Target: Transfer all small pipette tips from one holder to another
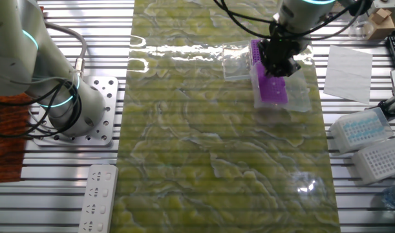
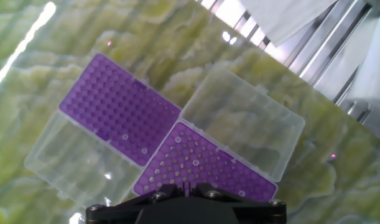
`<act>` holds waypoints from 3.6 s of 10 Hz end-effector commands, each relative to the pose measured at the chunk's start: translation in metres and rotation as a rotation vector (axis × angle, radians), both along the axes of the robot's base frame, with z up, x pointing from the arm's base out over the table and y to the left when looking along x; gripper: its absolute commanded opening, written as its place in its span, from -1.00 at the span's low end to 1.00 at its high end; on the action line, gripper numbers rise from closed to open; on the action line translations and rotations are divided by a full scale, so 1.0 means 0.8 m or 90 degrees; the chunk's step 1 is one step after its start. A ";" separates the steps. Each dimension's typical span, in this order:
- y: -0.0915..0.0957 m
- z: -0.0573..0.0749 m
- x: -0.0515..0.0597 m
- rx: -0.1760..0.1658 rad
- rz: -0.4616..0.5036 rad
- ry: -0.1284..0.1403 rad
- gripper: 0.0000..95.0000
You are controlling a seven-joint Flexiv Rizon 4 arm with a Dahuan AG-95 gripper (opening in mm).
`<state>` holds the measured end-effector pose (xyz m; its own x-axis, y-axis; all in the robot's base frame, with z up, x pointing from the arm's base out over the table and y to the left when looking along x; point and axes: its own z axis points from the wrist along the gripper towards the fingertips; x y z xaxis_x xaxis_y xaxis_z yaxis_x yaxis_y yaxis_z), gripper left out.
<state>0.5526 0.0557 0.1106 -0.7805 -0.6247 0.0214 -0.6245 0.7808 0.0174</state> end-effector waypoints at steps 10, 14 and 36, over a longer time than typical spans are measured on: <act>-0.010 -0.033 0.008 0.009 0.001 -0.044 -1.00; -0.012 -0.046 0.009 0.015 0.020 -0.047 -1.00; -0.018 -0.073 -0.006 -0.021 0.075 -0.026 -1.00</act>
